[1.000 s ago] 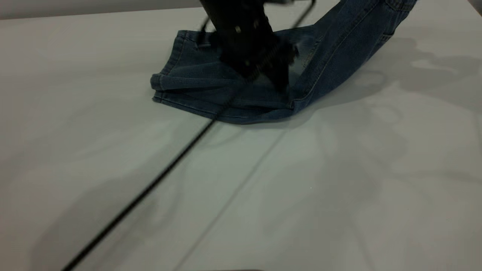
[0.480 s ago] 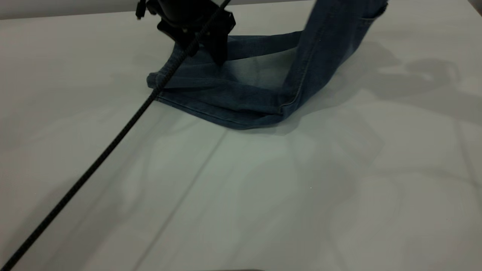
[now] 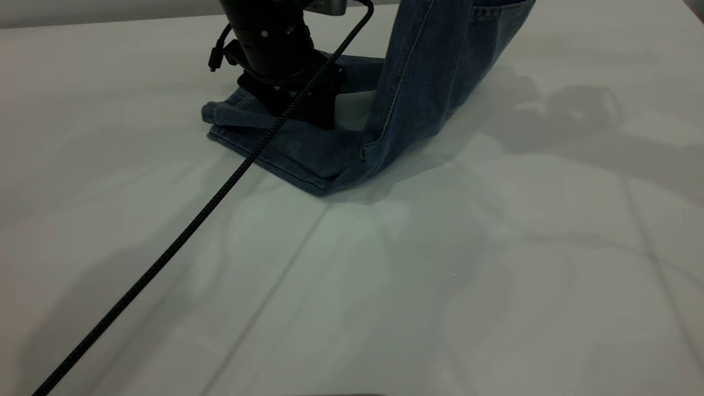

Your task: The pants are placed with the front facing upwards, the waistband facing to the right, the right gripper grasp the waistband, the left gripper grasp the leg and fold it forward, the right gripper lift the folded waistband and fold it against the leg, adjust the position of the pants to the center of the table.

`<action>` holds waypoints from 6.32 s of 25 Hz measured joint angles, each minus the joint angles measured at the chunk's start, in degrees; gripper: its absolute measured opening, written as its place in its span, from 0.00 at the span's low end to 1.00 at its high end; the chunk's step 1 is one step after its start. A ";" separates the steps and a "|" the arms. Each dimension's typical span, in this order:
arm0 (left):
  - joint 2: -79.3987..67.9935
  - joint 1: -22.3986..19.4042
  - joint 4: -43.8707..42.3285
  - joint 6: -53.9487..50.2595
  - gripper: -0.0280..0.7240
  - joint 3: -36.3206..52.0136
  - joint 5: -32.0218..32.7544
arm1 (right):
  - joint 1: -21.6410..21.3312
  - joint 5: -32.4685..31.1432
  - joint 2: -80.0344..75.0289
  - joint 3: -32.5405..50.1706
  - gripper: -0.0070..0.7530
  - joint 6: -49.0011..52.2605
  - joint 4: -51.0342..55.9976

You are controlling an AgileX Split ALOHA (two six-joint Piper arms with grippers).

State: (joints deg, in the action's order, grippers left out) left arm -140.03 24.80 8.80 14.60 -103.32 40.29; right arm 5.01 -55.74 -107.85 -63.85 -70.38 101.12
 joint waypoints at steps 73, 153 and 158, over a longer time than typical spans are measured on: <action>31.78 -6.89 2.63 3.15 0.66 0.06 7.97 | 21.21 8.76 -15.09 -10.55 0.10 -6.25 1.10; 31.82 -6.89 2.45 1.27 0.66 0.06 10.89 | 29.36 6.65 -36.82 -53.73 0.70 116.14 -75.05; 31.82 -6.89 2.45 1.15 0.66 0.06 11.50 | 29.30 6.69 -40.61 -53.73 0.70 118.25 -75.35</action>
State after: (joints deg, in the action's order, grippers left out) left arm -108.21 17.91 11.24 15.75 -103.25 51.80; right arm 34.31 -49.05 -148.46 -117.58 47.87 25.77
